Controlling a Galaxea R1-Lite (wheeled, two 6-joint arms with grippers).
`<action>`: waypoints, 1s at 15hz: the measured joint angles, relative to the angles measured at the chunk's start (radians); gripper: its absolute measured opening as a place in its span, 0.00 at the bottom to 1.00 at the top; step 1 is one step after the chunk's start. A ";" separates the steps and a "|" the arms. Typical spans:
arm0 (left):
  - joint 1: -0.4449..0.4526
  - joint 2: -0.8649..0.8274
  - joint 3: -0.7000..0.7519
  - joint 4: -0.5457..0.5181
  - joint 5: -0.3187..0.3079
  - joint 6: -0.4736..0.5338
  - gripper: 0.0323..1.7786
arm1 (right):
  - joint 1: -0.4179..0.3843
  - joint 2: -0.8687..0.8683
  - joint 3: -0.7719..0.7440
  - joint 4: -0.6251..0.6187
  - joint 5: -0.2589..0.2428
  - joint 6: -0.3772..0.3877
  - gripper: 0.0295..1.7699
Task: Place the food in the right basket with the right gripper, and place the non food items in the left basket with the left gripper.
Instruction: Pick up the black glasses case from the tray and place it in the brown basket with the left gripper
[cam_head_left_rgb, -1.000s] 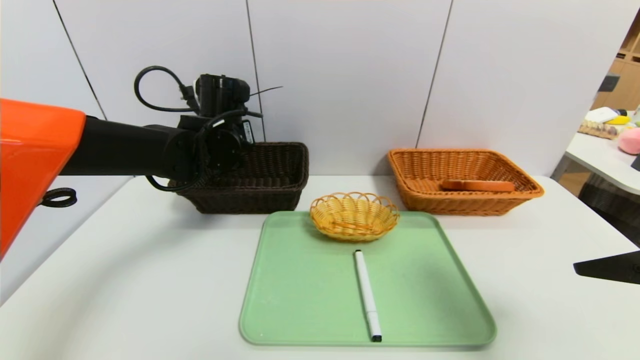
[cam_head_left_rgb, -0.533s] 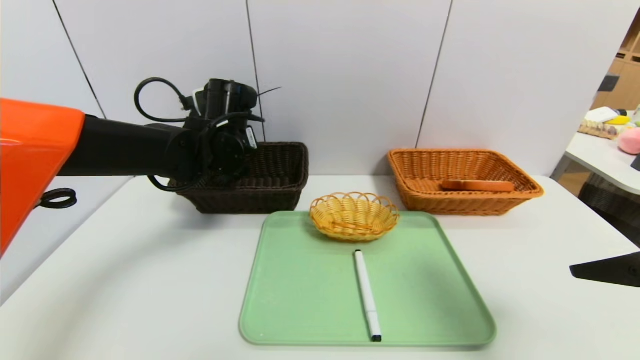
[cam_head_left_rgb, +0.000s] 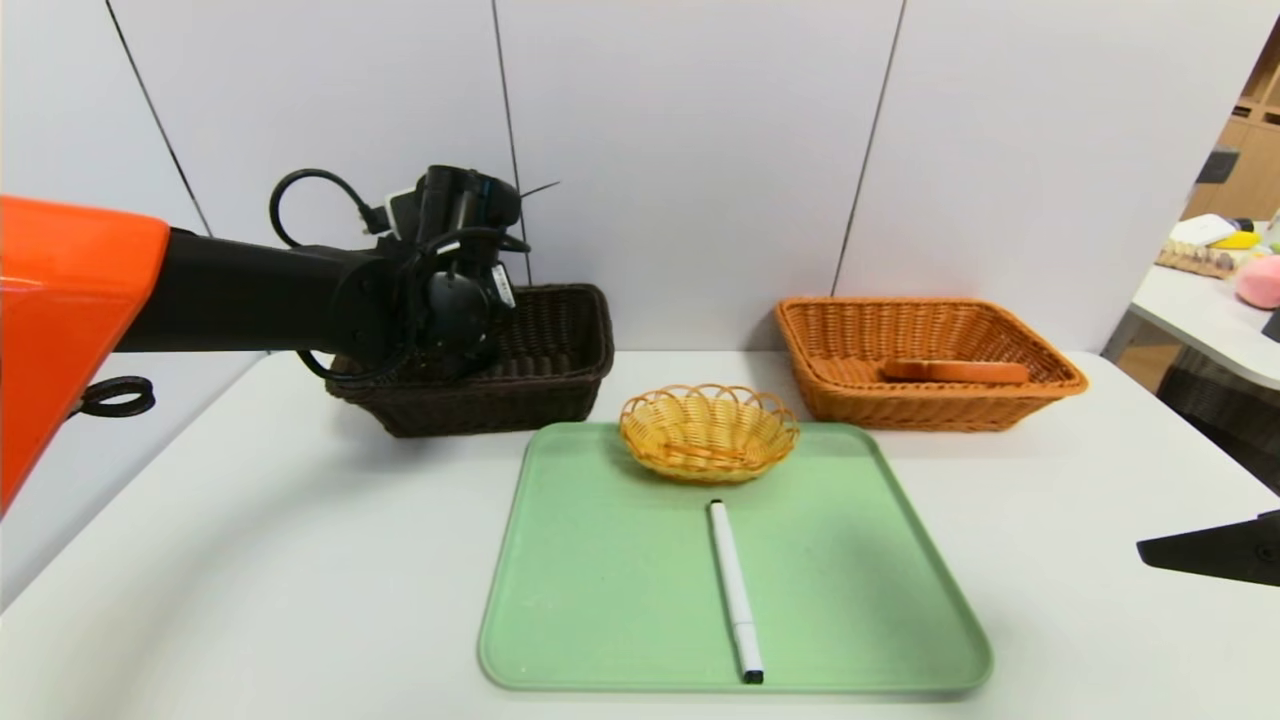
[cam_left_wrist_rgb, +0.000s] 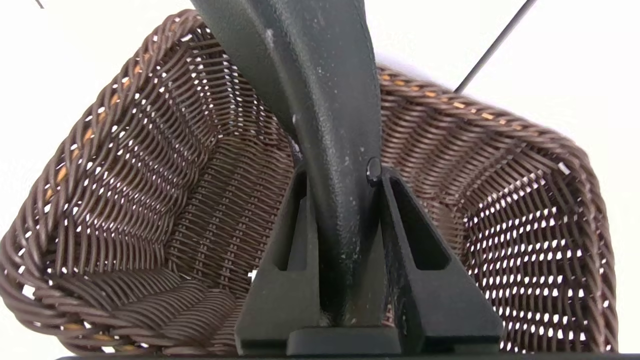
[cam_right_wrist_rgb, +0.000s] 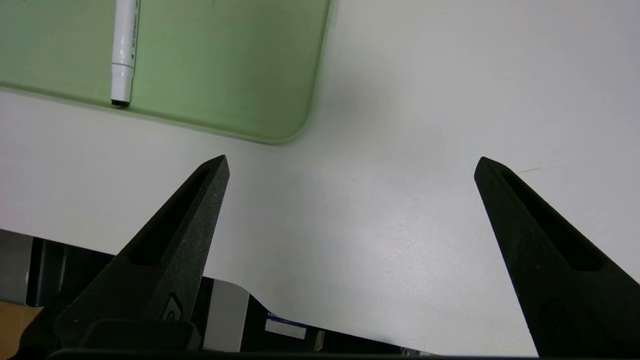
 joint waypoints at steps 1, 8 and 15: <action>0.000 0.000 0.000 0.002 0.000 0.000 0.21 | 0.000 0.000 0.001 0.000 0.000 0.000 0.96; -0.001 0.005 -0.043 0.025 0.002 0.007 0.56 | 0.001 -0.004 0.004 0.000 0.000 0.001 0.96; -0.001 0.016 -0.256 0.150 0.003 0.016 0.80 | 0.002 -0.006 0.000 -0.009 -0.002 0.000 0.96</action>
